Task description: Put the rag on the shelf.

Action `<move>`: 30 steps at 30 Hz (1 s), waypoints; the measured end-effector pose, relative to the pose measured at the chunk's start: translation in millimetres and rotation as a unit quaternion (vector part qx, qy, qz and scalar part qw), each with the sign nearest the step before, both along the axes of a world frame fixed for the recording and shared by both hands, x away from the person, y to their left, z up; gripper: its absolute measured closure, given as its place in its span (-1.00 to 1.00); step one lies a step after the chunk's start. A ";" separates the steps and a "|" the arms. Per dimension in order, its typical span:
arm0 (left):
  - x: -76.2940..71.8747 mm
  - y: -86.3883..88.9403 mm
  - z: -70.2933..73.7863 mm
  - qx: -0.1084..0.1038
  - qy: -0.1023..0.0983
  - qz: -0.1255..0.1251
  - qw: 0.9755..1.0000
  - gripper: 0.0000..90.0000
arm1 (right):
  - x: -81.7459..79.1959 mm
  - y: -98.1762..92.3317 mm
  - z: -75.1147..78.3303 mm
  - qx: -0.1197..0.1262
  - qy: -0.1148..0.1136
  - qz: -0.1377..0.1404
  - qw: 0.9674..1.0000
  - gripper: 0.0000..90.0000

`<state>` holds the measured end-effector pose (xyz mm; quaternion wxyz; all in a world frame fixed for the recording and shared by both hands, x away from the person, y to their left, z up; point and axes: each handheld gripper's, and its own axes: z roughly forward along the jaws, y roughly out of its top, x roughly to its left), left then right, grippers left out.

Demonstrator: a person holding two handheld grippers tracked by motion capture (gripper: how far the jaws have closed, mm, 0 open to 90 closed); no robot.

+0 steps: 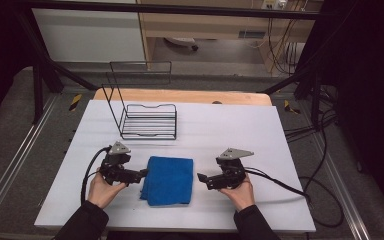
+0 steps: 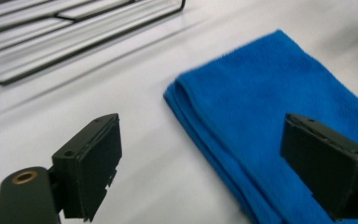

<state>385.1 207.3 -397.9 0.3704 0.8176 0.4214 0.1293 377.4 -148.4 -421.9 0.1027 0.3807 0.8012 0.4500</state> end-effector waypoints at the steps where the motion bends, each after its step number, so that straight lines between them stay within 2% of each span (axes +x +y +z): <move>1: 3.7 -2.2 0.6 0.002 -0.002 0.001 1.000 -0.74 | -1.1 -2.0 -0.5 0.000 0.003 0.000 1.000 -0.89; 5: 18.7 -12.7 -0.9 0.013 0.000 0.010 1.000 -0.75 | -3.0 -9.1 -0.8 0.006 0.004 -0.006 1.000 -0.93; 8: 27.9 -19.0 -5.8 0.014 0.006 0.016 1.000 -0.71 | -2.8 -11.0 -1.0 0.007 0.006 -0.009 1.000 -0.94; 16: 42.4 -24.1 -24.1 0.006 0.035 0.028 0.999 -0.05 | -1.6 -9.0 -5.7 -0.007 0.012 -0.005 1.000 -0.93; 19: 44.6 -26.3 -30.2 0.017 0.042 0.033 0.998 0.10 | -1.7 -8.3 -6.3 -0.003 0.015 -0.003 1.000 -0.92; 26: 47.6 -30.1 -39.1 0.006 0.058 0.034 0.998 0.45 | -1.6 -6.8 -8.0 0.003 0.017 0.000 1.000 -0.90; 30: 47.4 -31.4 -40.1 0.014 0.058 0.034 0.998 0.54 | -1.4 -5.9 -8.8 0.003 0.020 0.002 1.000 -0.89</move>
